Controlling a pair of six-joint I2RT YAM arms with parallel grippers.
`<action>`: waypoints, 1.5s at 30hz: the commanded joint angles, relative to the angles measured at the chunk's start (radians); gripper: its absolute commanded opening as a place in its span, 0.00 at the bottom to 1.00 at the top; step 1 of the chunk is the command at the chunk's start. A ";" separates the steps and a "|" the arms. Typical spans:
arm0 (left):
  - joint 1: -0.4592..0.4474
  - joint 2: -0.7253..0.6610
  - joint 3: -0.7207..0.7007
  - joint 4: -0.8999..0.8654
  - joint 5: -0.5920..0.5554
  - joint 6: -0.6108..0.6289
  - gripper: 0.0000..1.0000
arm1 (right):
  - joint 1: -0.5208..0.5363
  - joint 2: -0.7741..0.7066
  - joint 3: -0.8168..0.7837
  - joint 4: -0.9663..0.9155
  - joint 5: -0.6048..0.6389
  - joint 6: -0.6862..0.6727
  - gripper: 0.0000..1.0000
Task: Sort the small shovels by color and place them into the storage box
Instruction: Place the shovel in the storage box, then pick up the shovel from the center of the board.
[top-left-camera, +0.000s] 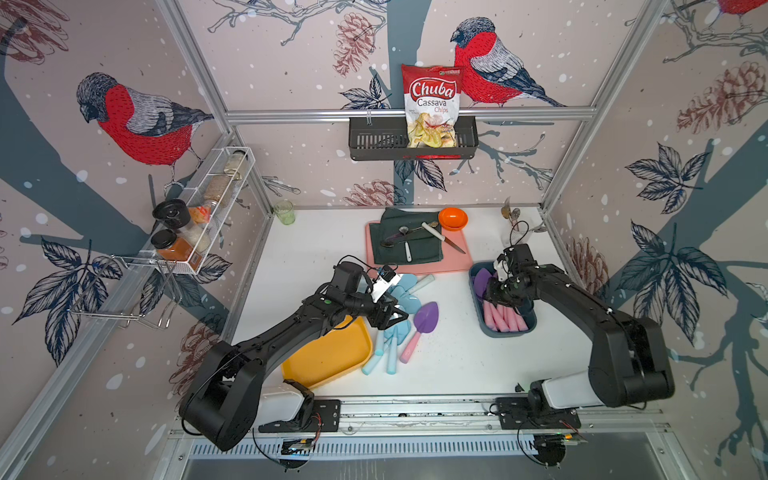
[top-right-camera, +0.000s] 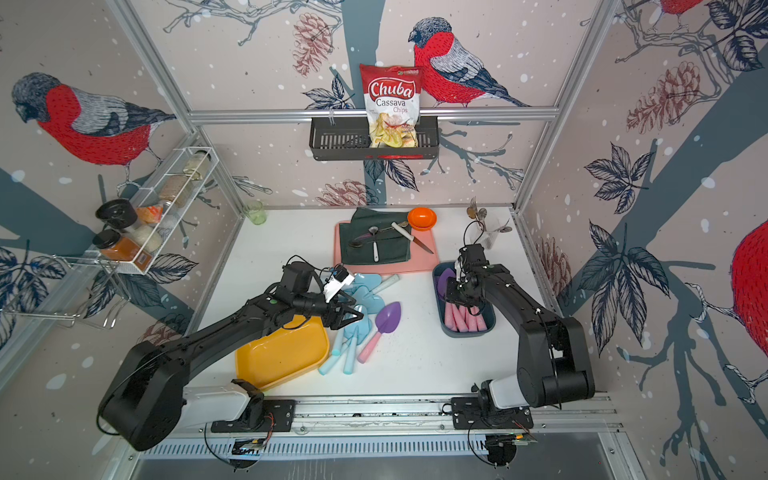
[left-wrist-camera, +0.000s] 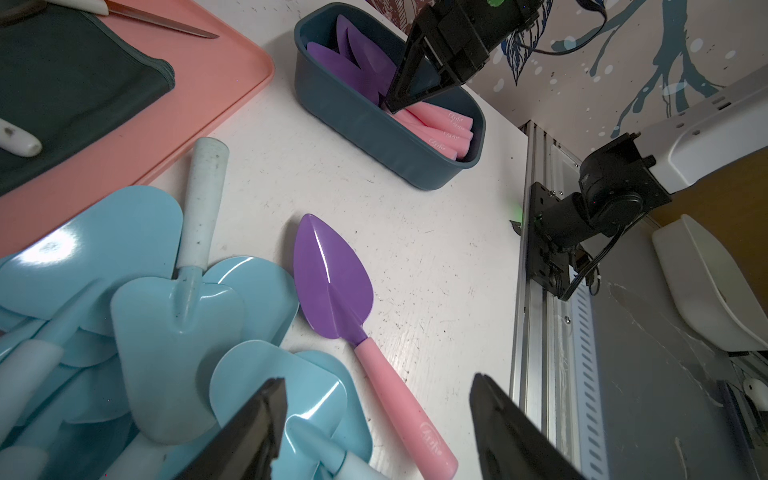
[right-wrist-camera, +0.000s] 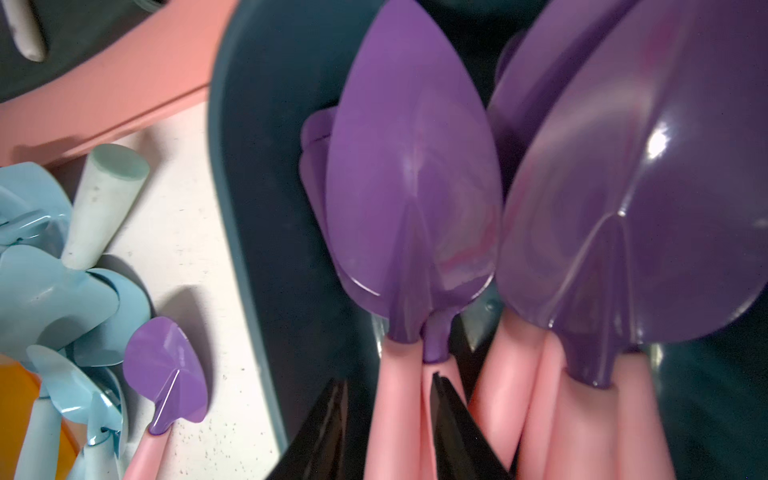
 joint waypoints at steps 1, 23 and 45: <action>0.001 0.004 0.010 -0.012 -0.015 0.041 0.73 | 0.048 -0.049 0.032 -0.025 0.098 0.043 0.39; -0.390 0.325 0.263 -0.282 -0.660 0.028 0.52 | 0.386 -0.476 -0.367 0.462 0.116 0.499 0.40; -0.466 0.561 0.378 -0.376 -0.690 -0.059 0.39 | 0.400 -0.675 -0.458 0.392 0.201 0.526 0.40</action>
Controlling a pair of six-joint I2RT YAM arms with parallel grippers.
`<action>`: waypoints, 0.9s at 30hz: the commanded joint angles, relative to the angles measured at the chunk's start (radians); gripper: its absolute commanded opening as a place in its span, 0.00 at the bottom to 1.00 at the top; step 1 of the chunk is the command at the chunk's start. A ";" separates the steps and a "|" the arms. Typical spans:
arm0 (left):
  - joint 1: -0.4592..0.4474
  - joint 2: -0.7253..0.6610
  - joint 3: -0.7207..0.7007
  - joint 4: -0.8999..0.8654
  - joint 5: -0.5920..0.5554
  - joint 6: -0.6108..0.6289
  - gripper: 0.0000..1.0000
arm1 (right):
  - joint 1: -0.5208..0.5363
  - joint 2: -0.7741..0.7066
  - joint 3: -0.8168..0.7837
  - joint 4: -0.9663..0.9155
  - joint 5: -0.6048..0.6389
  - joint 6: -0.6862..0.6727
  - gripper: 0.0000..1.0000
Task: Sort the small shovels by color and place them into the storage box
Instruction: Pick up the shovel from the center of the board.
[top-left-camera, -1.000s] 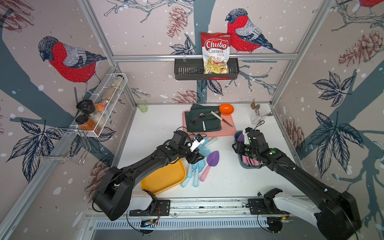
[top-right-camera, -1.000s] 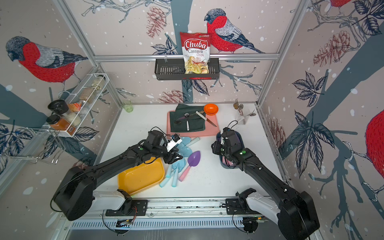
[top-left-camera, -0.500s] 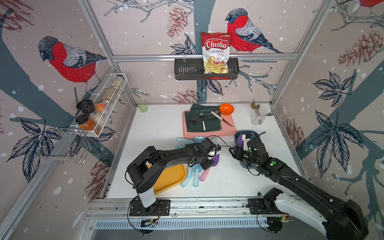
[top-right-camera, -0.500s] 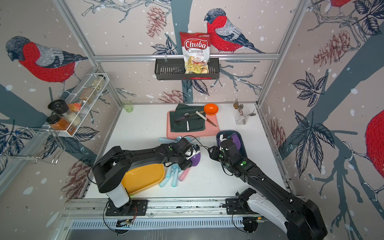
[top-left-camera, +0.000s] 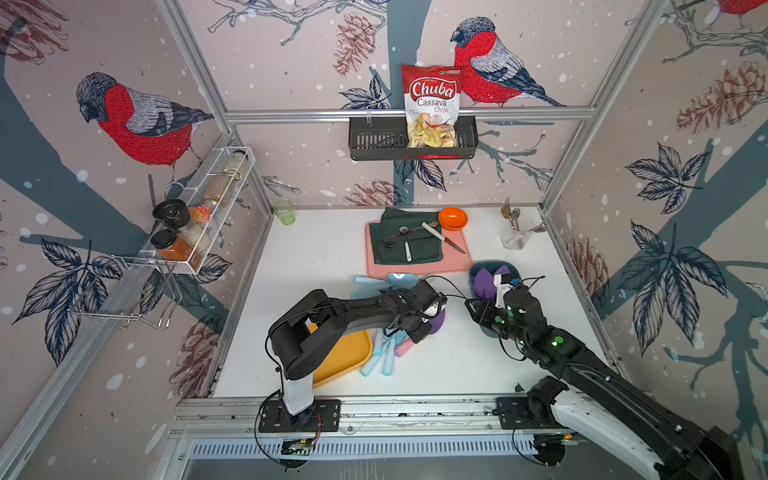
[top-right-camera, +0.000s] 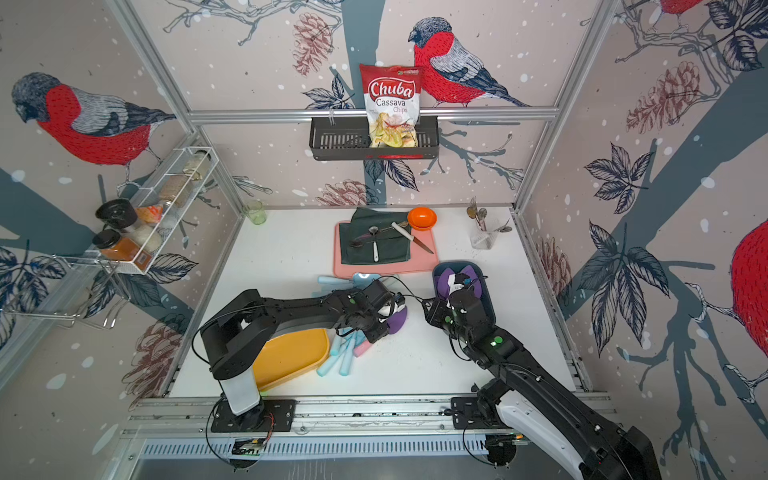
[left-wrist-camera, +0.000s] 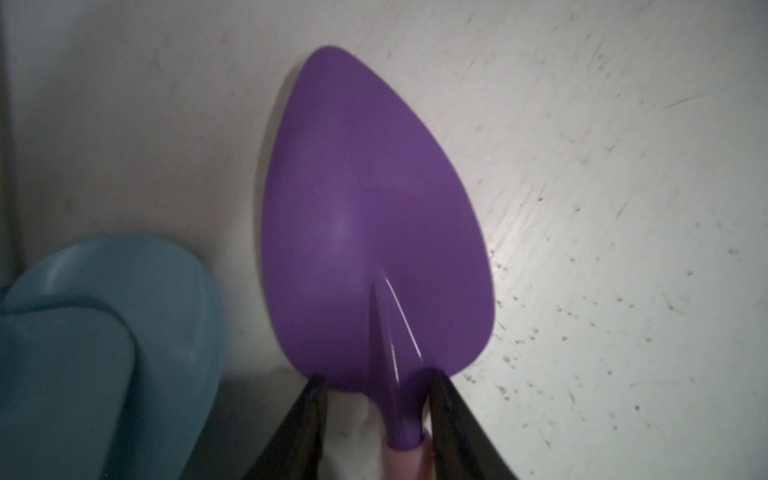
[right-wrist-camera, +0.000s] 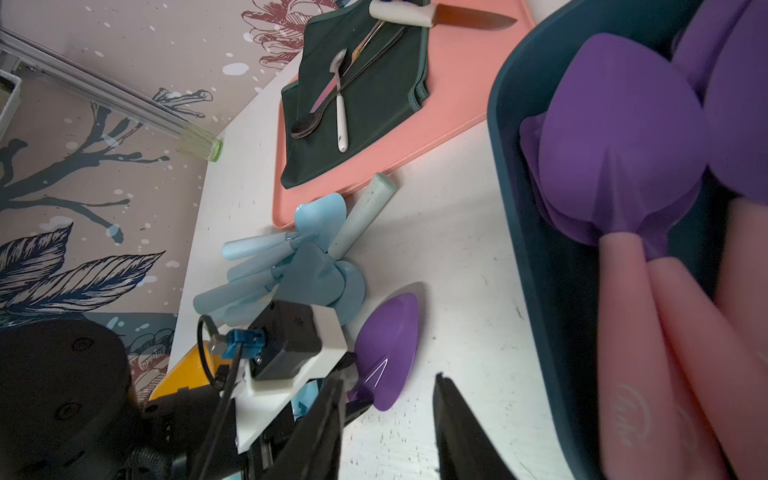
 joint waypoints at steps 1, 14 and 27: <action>-0.013 0.019 -0.016 -0.073 0.005 -0.006 0.38 | -0.002 -0.008 -0.005 -0.012 0.020 0.003 0.40; -0.038 -0.033 -0.066 -0.051 -0.104 0.033 0.33 | -0.003 -0.007 0.011 -0.017 0.019 -0.002 0.40; -0.041 -0.096 -0.122 -0.005 -0.113 0.018 0.05 | -0.005 -0.022 0.004 0.017 0.036 -0.004 0.44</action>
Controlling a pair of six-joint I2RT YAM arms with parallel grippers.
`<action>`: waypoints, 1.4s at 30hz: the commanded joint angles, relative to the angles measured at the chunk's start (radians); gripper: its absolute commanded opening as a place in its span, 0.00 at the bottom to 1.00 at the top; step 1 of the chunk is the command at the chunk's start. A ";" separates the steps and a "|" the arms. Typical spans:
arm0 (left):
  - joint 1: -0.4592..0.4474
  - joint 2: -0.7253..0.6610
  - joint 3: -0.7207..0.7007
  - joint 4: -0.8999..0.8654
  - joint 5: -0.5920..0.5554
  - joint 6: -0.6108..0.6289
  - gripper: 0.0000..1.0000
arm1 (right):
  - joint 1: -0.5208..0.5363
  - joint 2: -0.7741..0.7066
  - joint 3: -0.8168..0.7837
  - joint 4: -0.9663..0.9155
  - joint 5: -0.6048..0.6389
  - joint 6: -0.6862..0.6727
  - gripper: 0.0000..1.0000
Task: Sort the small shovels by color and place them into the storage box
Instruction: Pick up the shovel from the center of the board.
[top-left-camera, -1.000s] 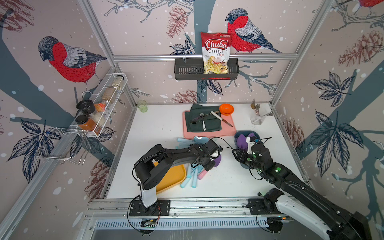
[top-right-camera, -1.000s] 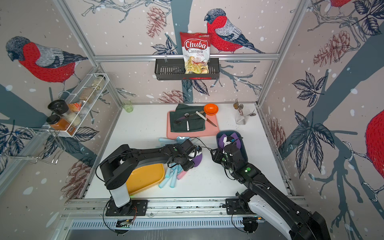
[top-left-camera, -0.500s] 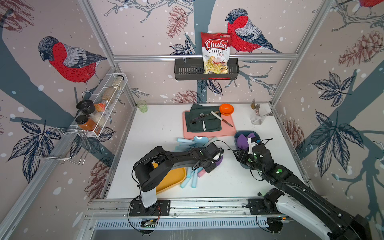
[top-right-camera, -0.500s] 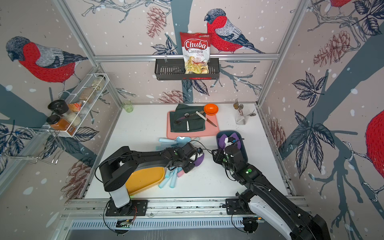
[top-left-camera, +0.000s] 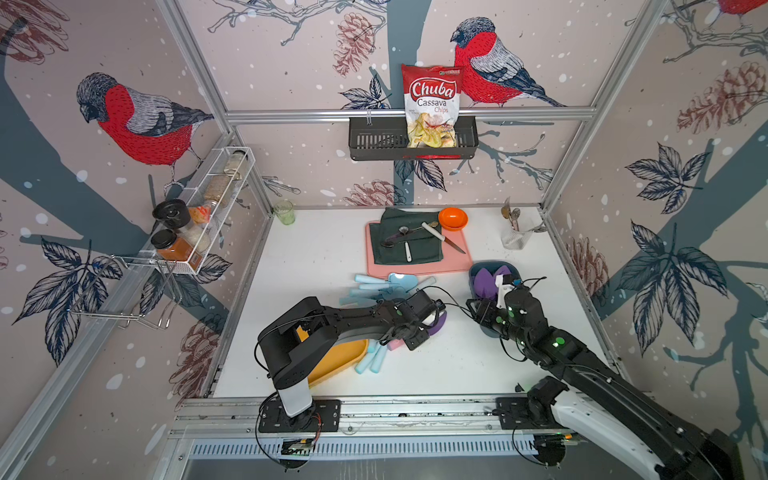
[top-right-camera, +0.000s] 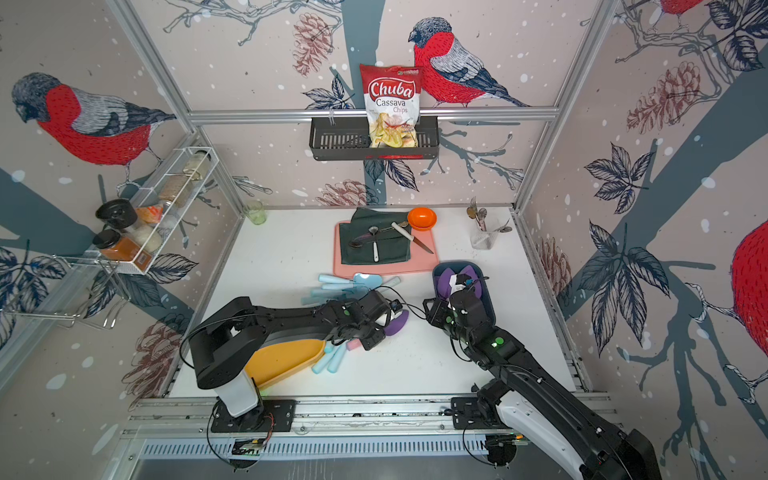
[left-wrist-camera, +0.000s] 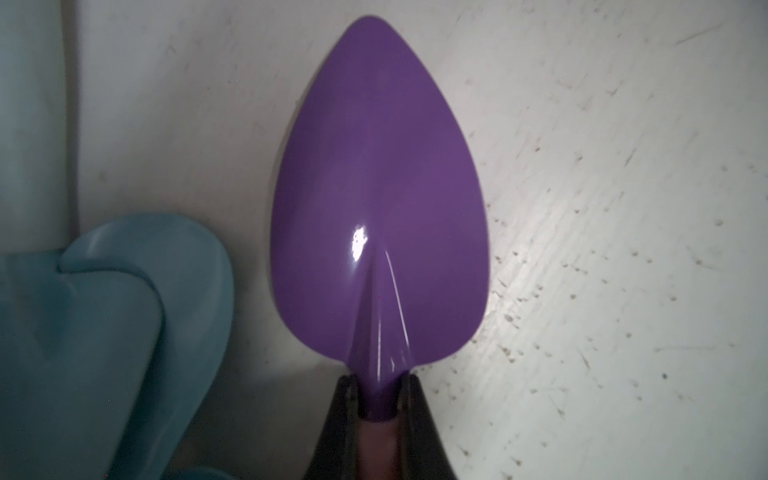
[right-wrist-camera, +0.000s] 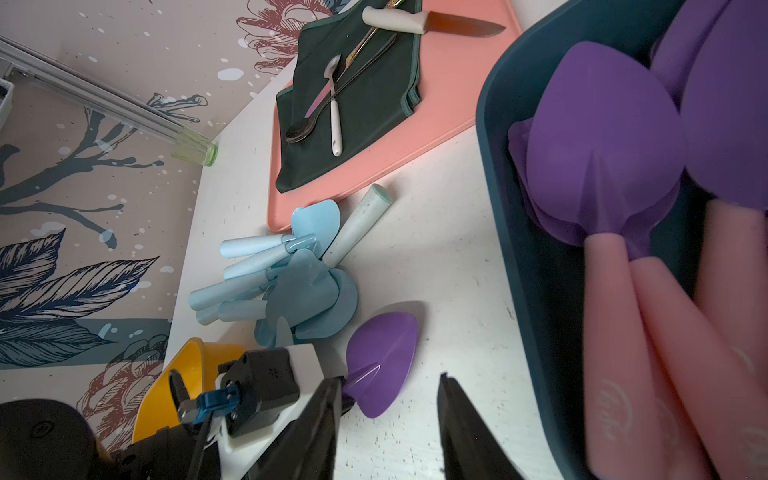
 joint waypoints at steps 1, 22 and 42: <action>-0.002 -0.019 -0.010 -0.067 -0.012 -0.010 0.02 | -0.003 -0.020 -0.002 0.038 0.039 -0.010 0.45; 0.275 -0.183 0.106 0.301 0.207 -0.219 0.00 | -0.045 -0.304 -0.279 0.463 -0.014 0.035 0.56; 0.348 -0.289 0.008 0.307 0.077 -0.683 0.00 | 0.372 0.481 -0.058 1.019 0.150 0.047 0.60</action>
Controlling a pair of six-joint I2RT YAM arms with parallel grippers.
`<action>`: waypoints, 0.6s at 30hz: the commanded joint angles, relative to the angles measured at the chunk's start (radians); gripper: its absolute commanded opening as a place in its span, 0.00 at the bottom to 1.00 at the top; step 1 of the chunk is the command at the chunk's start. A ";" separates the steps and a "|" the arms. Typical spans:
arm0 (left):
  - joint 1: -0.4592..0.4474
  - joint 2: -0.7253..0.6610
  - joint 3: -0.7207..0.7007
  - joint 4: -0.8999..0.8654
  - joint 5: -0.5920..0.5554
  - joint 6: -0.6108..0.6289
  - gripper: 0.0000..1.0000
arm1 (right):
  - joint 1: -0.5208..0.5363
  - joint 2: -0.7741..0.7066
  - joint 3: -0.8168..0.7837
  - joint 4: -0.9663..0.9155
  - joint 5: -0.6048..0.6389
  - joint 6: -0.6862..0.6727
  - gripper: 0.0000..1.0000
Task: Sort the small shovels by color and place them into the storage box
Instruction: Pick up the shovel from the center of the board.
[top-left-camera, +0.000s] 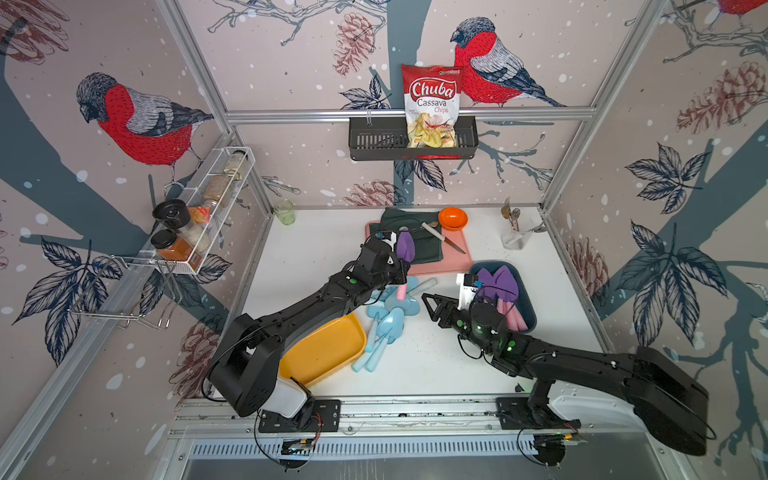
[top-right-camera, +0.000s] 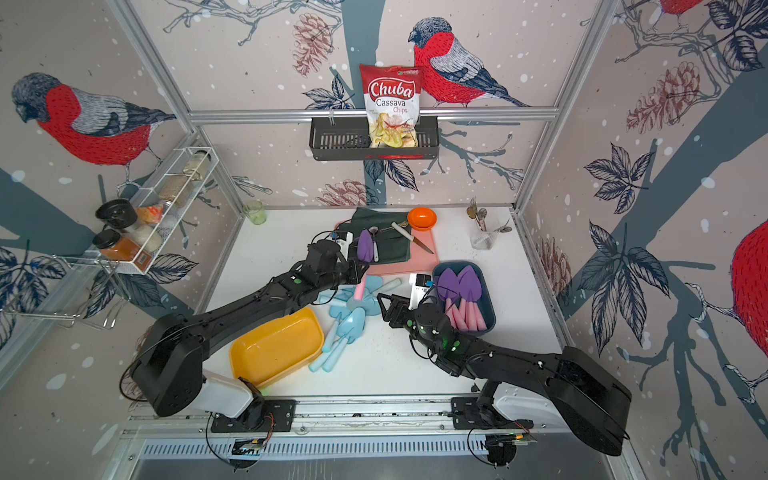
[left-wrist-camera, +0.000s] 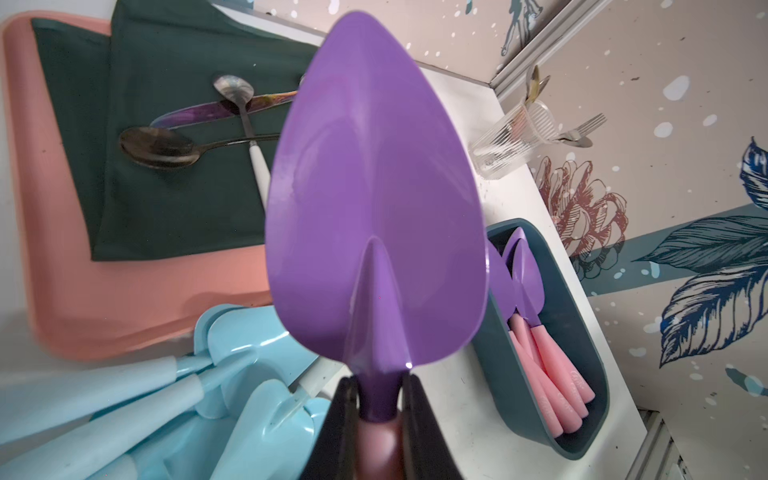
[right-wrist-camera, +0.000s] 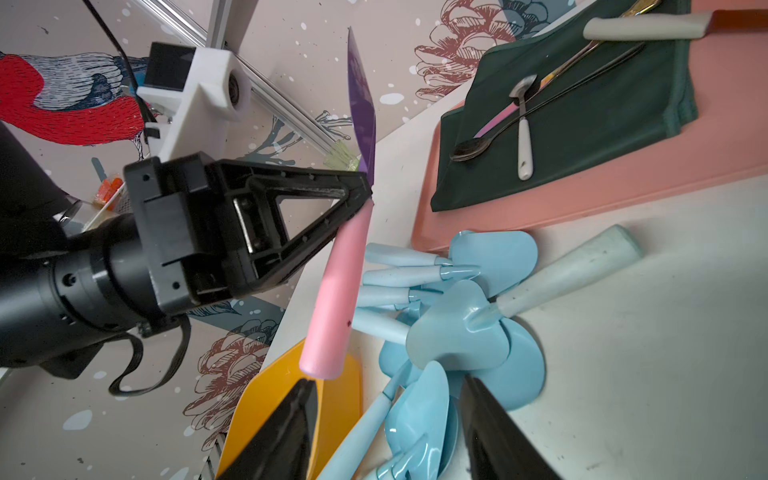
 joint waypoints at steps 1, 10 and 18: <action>0.001 -0.020 -0.012 0.026 -0.047 -0.025 0.00 | 0.006 0.061 0.035 0.139 -0.042 0.021 0.60; 0.001 -0.051 -0.032 0.028 -0.044 -0.025 0.00 | 0.007 0.243 0.149 0.190 -0.102 0.037 0.59; 0.001 -0.064 -0.024 0.022 -0.010 -0.031 0.00 | -0.007 0.370 0.211 0.229 -0.148 0.074 0.55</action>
